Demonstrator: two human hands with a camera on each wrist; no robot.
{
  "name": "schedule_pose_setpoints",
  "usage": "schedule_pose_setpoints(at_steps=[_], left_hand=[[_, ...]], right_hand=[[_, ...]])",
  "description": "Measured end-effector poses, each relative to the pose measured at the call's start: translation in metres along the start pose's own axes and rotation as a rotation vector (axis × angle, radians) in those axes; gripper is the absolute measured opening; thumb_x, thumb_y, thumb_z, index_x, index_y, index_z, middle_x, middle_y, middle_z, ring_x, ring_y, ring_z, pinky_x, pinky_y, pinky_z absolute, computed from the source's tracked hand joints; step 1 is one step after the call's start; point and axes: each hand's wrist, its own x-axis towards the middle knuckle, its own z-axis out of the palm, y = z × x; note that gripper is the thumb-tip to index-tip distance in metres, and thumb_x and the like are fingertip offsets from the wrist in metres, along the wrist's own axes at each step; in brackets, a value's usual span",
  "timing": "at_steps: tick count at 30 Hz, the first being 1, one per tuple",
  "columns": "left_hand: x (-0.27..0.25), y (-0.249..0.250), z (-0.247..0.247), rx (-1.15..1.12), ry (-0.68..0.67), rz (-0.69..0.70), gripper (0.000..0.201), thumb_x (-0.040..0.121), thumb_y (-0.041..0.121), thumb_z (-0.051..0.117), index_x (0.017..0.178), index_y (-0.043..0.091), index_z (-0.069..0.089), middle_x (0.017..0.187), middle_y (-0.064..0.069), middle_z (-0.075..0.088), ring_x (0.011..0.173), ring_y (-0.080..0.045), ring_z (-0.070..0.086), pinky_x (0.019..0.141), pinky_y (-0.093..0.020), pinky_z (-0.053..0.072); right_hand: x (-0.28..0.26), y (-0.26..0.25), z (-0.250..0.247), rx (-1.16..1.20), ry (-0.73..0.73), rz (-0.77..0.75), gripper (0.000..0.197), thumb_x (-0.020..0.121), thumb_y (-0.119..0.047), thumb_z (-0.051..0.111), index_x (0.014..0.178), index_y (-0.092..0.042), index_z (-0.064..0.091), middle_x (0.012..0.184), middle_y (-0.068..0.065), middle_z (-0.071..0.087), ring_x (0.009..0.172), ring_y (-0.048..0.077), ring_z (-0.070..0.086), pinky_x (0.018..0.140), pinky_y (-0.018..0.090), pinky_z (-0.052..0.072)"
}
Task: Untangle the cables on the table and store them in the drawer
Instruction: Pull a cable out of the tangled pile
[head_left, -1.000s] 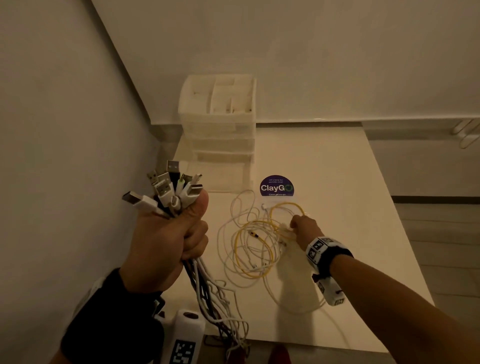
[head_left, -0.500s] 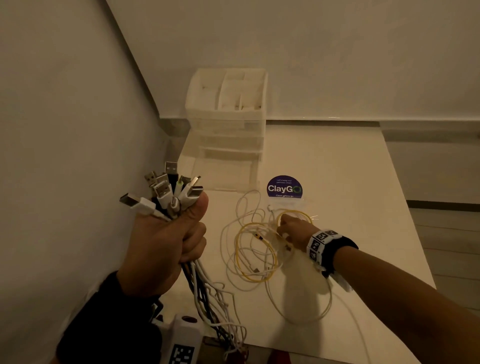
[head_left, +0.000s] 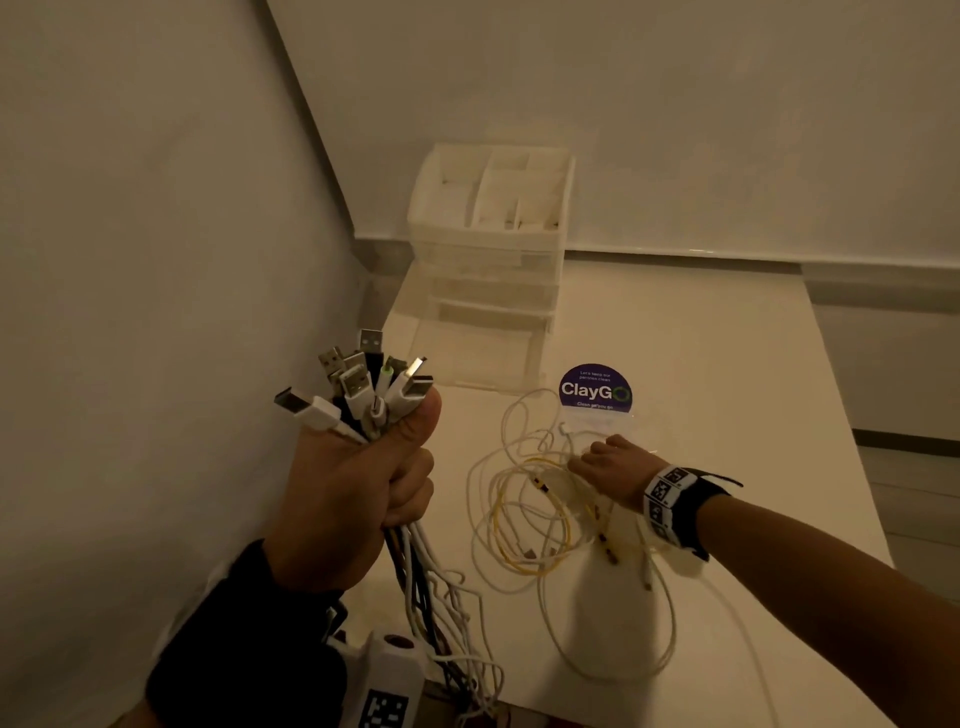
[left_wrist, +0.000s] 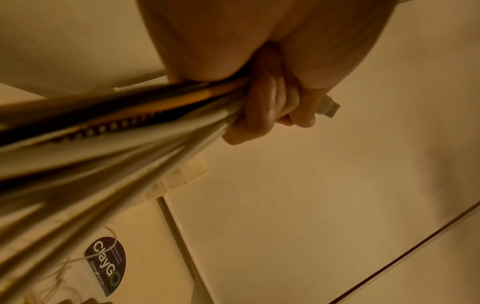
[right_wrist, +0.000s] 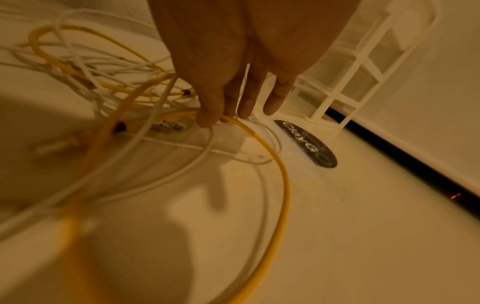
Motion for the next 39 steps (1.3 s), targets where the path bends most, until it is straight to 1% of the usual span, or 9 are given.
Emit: schedule_pose_setpoints(at_steps=[5,8,10,13,18,22,28,32,39], left_hand=[[0.004,0.002,0.003,-0.008,0.002,0.003,0.039,0.068,0.04,0.081,0.058,0.021,0.048,0.045,0.005,0.019,0.032,-0.006,0.017,0.038,-0.014,0.019],[0.011,0.002,0.004,-0.029,0.051,0.01,0.036,0.081,0.028,0.067,0.071,0.003,0.042,0.05,-0.001,0.01,0.034,-0.008,0.014,0.039,-0.014,0.018],[0.016,0.003,0.004,-0.054,0.056,-0.004,0.031,0.082,0.025,0.063,0.079,0.0,0.045,0.05,0.0,0.011,0.034,-0.008,0.013,0.039,-0.015,0.017],[0.027,0.0,0.007,-0.096,0.049,-0.062,0.033,0.086,0.034,0.066,0.078,0.005,0.051,0.049,0.003,0.017,0.036,-0.007,0.014,0.039,-0.015,0.018],[0.04,-0.003,0.017,-0.144,0.011,-0.162,0.033,0.081,0.042,0.063,0.077,0.01,0.054,0.057,-0.001,0.018,0.04,-0.008,0.018,0.038,-0.013,0.019],[0.04,-0.006,0.021,-0.227,-0.106,-0.165,0.038,0.081,0.045,0.066,0.084,0.008,0.055,0.053,0.001,0.022,0.038,-0.005,0.02,0.037,-0.011,0.021],[0.039,-0.013,0.01,-0.249,-0.253,-0.098,0.053,0.059,0.056,0.083,0.088,0.015,0.068,0.05,0.004,0.03,0.037,-0.003,0.026,0.04,-0.013,0.018],[0.039,-0.014,0.001,-0.321,-0.281,-0.127,0.064,0.053,0.049,0.09,0.089,0.007,0.058,0.05,0.004,0.032,0.036,-0.002,0.029,0.035,-0.01,0.026],[0.03,-0.007,-0.002,-0.122,-0.142,-0.08,0.03,0.085,0.036,0.06,0.073,0.01,0.051,0.048,0.001,0.031,0.038,-0.009,0.023,0.038,-0.013,0.023]], right_hand=[[-0.019,0.029,-0.044,0.188,-0.157,0.241,0.027,0.093,-0.008,0.049,0.12,-0.01,0.054,0.123,0.011,0.055,0.108,0.03,0.057,0.087,0.037,0.047],[-0.044,0.05,-0.077,0.51,-0.105,0.512,0.02,0.093,-0.019,0.05,0.109,-0.013,0.06,0.114,0.008,0.062,0.099,0.024,0.062,0.082,0.03,0.052],[-0.065,0.052,-0.099,0.873,0.043,0.656,0.014,0.094,-0.02,0.053,0.102,-0.011,0.06,0.097,0.008,0.067,0.081,0.02,0.068,0.07,0.026,0.054],[-0.096,0.023,-0.132,1.456,0.446,0.711,0.01,0.094,-0.014,0.056,0.097,-0.004,0.057,0.08,0.013,0.064,0.063,0.026,0.064,0.068,0.041,0.056],[-0.124,-0.062,-0.189,1.864,0.902,0.404,0.014,0.094,-0.017,0.056,0.103,-0.009,0.063,0.074,0.01,0.053,0.054,0.025,0.044,0.054,0.038,0.036],[-0.125,-0.11,-0.226,1.784,1.056,0.268,0.024,0.083,-0.023,0.062,0.105,-0.015,0.066,0.076,0.012,0.056,0.051,0.027,0.044,0.047,0.023,0.039],[-0.108,-0.144,-0.23,1.199,1.101,0.307,0.023,0.091,-0.029,0.061,0.108,-0.044,0.062,0.079,-0.01,0.064,0.059,0.017,0.059,0.055,0.034,0.052],[-0.103,-0.152,-0.229,1.05,1.13,0.336,0.027,0.088,-0.035,0.062,0.112,-0.047,0.062,0.082,-0.011,0.065,0.069,0.015,0.062,0.061,0.034,0.053],[-0.097,-0.167,-0.227,0.833,1.094,0.419,0.032,0.086,-0.016,0.069,0.114,-0.032,0.067,0.074,-0.015,0.06,0.064,0.005,0.056,0.057,0.02,0.05]])
